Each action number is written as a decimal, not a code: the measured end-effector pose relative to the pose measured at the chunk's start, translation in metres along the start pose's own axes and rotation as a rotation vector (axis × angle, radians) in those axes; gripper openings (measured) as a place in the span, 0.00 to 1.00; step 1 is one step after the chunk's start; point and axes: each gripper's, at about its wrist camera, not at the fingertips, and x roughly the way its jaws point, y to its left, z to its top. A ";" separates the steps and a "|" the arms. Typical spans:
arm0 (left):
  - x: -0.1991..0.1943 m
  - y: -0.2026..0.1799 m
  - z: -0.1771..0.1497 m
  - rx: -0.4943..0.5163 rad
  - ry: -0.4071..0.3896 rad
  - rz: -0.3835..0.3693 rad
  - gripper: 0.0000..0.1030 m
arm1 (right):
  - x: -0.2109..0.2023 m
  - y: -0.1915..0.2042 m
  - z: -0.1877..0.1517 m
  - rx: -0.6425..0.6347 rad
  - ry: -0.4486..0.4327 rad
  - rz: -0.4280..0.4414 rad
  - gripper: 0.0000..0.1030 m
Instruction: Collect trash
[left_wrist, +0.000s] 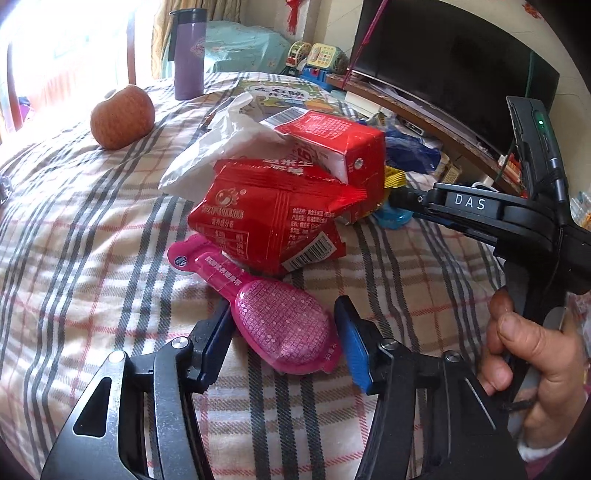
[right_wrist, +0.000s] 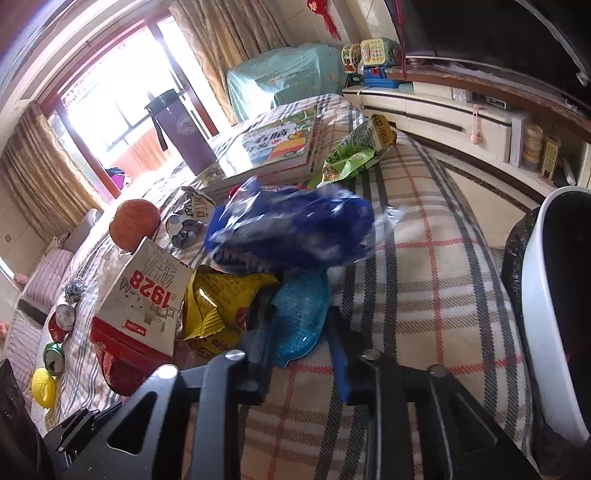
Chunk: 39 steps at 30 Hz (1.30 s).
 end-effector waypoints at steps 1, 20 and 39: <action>-0.001 -0.001 -0.001 0.004 -0.002 -0.004 0.52 | -0.003 0.000 -0.001 -0.003 -0.003 0.004 0.17; -0.019 -0.021 -0.017 0.033 -0.011 -0.061 0.51 | -0.033 -0.029 -0.022 0.115 0.014 0.104 0.38; -0.023 -0.031 -0.020 0.050 -0.017 -0.103 0.51 | -0.036 -0.028 -0.019 0.103 -0.022 0.065 0.00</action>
